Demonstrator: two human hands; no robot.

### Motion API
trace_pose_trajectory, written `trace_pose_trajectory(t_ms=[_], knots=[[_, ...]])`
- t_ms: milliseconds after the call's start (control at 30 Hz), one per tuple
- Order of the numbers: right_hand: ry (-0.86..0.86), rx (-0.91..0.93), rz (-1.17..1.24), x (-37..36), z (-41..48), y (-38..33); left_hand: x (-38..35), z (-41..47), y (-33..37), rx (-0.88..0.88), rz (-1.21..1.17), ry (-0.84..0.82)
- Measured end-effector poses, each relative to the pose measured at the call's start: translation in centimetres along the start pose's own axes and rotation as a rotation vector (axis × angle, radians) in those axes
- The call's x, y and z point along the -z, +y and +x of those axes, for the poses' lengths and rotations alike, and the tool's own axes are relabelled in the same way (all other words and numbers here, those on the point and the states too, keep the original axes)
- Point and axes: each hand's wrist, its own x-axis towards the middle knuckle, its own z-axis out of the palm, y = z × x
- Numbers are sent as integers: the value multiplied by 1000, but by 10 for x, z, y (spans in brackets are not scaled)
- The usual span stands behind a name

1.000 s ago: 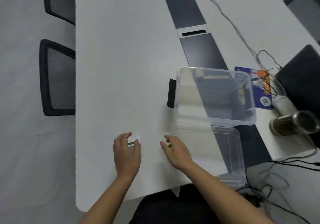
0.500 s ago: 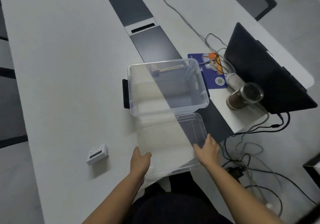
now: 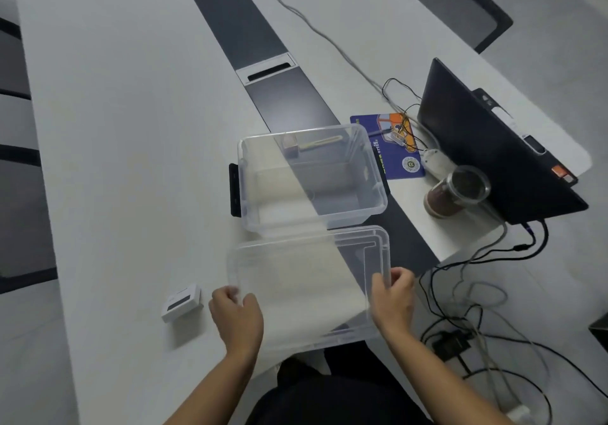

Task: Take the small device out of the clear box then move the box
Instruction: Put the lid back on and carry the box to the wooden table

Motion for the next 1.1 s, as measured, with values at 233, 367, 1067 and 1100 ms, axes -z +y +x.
trace_pose_trajectory(t_ms=[233, 367, 1067, 1100], knots=[[-19, 382, 55, 14, 46, -92, 7, 41, 90, -377, -25, -7], [-72, 451, -78, 8, 94, -126, -8, 75, 129, -407, 49, -81], [-113, 383, -197, -1, 104, -90, -30, 86, 98, -396, 170, -89], [-113, 384, -204, 2, 97, -83, -28, 80, 89, -404, 176, -86]])
